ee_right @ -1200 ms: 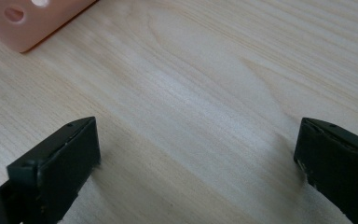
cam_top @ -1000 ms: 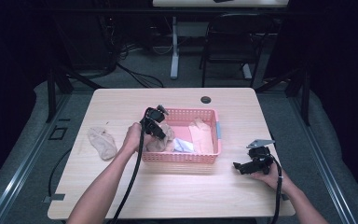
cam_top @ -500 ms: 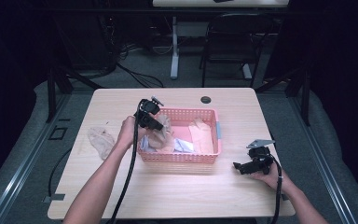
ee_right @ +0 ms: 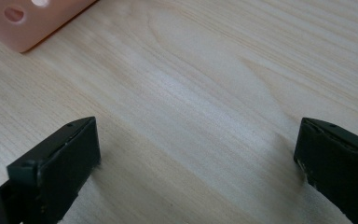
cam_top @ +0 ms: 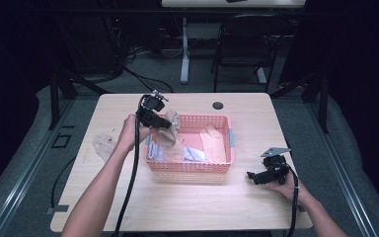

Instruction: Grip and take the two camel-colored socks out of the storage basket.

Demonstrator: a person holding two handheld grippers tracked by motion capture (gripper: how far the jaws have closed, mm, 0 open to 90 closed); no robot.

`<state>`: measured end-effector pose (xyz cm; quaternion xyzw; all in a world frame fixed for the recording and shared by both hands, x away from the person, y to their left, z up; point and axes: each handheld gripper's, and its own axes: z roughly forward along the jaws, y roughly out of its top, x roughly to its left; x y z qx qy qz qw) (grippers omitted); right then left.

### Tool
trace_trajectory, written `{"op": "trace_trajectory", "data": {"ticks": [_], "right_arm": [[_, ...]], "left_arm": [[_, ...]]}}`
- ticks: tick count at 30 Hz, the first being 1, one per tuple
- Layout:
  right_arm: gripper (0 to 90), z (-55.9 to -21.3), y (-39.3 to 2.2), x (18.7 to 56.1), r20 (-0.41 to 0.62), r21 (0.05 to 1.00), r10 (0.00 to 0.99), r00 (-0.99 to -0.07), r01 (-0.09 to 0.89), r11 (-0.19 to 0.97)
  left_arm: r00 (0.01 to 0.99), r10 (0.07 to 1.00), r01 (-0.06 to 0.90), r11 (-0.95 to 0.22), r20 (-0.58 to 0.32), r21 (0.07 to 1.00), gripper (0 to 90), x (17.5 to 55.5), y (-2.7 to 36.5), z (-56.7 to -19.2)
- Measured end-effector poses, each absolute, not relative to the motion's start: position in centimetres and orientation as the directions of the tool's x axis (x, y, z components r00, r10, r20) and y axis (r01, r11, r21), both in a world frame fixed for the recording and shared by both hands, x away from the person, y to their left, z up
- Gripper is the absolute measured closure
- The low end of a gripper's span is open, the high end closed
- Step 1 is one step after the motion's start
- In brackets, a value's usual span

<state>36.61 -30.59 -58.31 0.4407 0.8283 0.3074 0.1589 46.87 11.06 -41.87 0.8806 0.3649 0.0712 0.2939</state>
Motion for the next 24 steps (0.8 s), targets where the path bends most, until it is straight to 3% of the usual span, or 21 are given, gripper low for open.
{"op": "trace_trajectory", "data": {"ticks": [10,24], "right_arm": [[0.0,-58.3,-30.6,36.6,0.008,0.650,0.827,-0.562,0.632,0.423],[0.0,-58.3,-30.6,36.7,0.006,0.651,0.826,-0.564,0.629,0.425]], "left_arm": [[0.765,0.637,0.565,-0.599,-0.091,0.567,85.4,46.5,11.3,-38.5],[0.761,0.645,0.561,-0.597,-0.073,0.574,85.4,46.1,13.6,-35.4]]}}
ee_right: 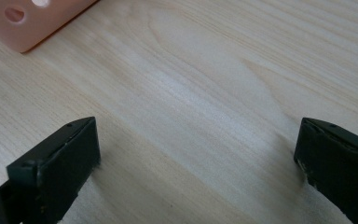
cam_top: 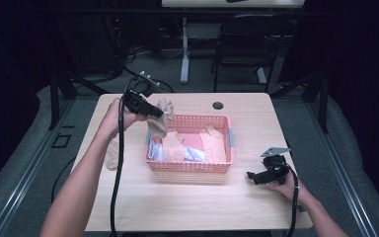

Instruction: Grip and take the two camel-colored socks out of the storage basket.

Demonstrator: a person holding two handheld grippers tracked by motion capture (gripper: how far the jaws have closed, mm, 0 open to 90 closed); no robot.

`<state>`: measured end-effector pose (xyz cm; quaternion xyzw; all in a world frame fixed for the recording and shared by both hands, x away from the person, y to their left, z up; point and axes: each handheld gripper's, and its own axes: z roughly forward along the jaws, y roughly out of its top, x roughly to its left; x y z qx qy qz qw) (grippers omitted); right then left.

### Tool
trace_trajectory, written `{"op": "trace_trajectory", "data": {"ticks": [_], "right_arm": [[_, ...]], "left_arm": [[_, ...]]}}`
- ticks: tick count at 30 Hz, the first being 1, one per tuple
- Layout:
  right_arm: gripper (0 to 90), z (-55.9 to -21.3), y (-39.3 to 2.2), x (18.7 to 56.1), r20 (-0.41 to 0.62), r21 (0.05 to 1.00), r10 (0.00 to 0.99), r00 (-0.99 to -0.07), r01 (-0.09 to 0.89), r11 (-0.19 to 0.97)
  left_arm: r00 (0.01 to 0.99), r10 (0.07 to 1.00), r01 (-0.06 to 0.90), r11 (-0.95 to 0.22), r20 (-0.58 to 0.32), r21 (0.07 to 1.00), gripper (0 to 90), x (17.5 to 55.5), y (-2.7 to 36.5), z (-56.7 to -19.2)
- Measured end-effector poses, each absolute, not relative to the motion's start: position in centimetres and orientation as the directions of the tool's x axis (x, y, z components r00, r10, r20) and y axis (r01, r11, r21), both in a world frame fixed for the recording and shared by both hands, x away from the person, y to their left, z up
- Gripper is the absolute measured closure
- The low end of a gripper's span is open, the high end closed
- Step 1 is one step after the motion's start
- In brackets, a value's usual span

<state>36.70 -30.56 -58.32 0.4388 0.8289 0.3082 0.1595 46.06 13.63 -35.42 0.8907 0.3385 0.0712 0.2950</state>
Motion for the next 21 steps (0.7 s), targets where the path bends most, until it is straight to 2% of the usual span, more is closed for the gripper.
{"op": "trace_trajectory", "data": {"ticks": [10,21], "right_arm": [[0.0,-58.3,-30.6,36.6,0.009,0.651,0.826,-0.564,0.630,0.423],[0.0,-58.3,-30.5,36.8,0.004,0.646,0.825,-0.565,0.631,0.429]], "left_arm": [[0.739,0.671,0.571,-0.576,-0.060,0.586,85.4,45.6,16.4,-33.5],[0.672,0.739,0.621,-0.526,-0.050,0.582,85.4,44.4,21.7,-32.8]]}}
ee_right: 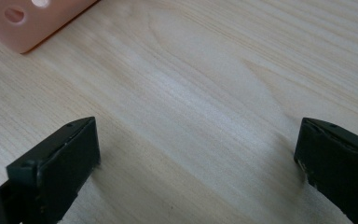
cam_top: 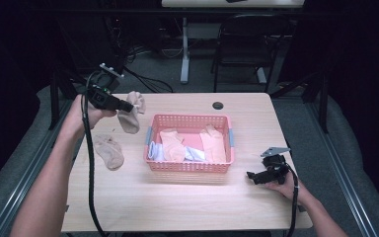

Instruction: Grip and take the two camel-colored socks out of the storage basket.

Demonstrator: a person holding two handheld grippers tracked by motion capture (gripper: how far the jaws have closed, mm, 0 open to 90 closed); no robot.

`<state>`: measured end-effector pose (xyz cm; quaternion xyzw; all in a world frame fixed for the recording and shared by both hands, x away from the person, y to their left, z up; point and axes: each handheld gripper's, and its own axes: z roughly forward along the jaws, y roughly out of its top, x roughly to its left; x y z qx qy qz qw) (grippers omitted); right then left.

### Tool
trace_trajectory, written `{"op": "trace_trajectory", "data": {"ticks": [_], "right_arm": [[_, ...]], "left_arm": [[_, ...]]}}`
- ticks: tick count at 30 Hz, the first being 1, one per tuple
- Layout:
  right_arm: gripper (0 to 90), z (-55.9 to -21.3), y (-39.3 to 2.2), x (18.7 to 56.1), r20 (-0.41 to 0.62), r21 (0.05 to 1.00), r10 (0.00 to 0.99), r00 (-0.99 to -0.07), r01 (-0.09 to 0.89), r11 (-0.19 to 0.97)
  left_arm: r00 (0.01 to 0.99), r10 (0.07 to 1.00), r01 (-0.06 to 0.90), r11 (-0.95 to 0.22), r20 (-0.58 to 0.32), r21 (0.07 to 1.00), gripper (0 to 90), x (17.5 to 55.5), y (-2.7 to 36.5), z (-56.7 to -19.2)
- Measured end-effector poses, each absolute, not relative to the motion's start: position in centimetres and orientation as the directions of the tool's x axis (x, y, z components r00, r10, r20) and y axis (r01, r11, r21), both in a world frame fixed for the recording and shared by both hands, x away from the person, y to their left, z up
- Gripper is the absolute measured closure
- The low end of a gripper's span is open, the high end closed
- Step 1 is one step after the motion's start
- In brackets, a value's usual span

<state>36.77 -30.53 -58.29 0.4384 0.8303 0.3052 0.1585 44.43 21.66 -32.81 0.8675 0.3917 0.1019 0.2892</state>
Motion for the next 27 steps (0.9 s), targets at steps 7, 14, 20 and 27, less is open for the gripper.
{"op": "trace_trajectory", "data": {"ticks": [7,14,20,27], "right_arm": [[0.0,-58.3,-30.5,36.8,0.004,0.646,0.826,-0.564,0.631,0.428],[0.0,-58.3,-30.4,36.8,0.003,0.646,0.827,-0.562,0.633,0.427],[0.0,-58.3,-30.3,37.0,0.005,0.646,0.823,-0.567,0.630,0.431],[0.0,-58.3,-30.3,37.0,0.003,0.644,0.825,-0.565,0.632,0.431]], "left_arm": [[0.633,0.773,0.665,-0.514,-0.044,0.541,85.4,44.0,24.1,-33.9],[0.587,0.809,0.718,-0.500,-0.035,0.484,85.3,43.9,26.0,-36.0],[0.555,0.831,0.756,-0.485,-0.040,0.439,85.3,44.1,27.1,-38.2],[0.517,0.855,0.800,-0.466,-0.042,0.377,85.4,45.0,27.8,-41.1]]}}
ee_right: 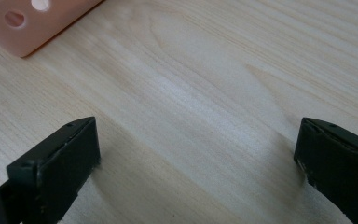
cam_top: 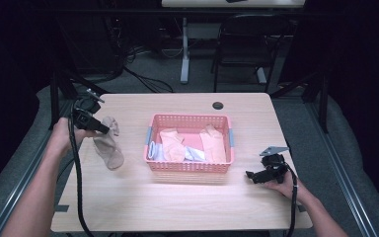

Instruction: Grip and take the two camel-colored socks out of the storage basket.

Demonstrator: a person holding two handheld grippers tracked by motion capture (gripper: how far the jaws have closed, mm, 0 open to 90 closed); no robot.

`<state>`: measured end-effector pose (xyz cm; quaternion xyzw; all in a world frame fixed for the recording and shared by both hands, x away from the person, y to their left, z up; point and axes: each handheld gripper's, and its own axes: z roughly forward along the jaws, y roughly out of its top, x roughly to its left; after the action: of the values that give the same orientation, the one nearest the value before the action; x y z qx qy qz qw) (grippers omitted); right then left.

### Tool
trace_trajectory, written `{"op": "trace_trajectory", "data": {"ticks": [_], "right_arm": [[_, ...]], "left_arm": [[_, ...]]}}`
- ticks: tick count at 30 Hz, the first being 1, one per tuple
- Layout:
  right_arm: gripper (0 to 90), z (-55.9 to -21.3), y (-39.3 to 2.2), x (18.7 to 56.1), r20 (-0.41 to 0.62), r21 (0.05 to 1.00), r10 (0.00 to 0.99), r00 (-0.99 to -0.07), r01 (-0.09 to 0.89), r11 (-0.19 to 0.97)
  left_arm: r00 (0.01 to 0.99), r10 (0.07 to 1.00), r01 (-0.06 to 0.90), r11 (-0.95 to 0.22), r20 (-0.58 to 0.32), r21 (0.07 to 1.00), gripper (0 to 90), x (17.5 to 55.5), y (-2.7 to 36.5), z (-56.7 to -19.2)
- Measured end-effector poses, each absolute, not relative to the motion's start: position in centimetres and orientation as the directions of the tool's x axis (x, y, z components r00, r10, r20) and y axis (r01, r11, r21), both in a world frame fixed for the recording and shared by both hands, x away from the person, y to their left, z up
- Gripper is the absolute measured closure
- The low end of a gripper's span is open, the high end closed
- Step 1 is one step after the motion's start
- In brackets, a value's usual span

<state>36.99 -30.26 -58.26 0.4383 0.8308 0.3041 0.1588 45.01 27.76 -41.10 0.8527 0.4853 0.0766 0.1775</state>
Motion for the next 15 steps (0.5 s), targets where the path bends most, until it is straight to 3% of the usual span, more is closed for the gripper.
{"op": "trace_trajectory", "data": {"ticks": [10,15], "right_arm": [[0.0,-58.3,-30.3,37.0,0.003,0.644,0.825,-0.565,0.632,0.430],[0.0,-58.3,-30.2,37.0,0.002,0.645,0.826,-0.564,0.632,0.430]], "left_arm": [[0.467,0.882,0.850,-0.427,-0.067,0.309,85.1,46.8,28.0,-45.9],[0.443,0.894,0.855,-0.402,-0.060,0.326,83.0,47.1,28.0,-47.0]]}}
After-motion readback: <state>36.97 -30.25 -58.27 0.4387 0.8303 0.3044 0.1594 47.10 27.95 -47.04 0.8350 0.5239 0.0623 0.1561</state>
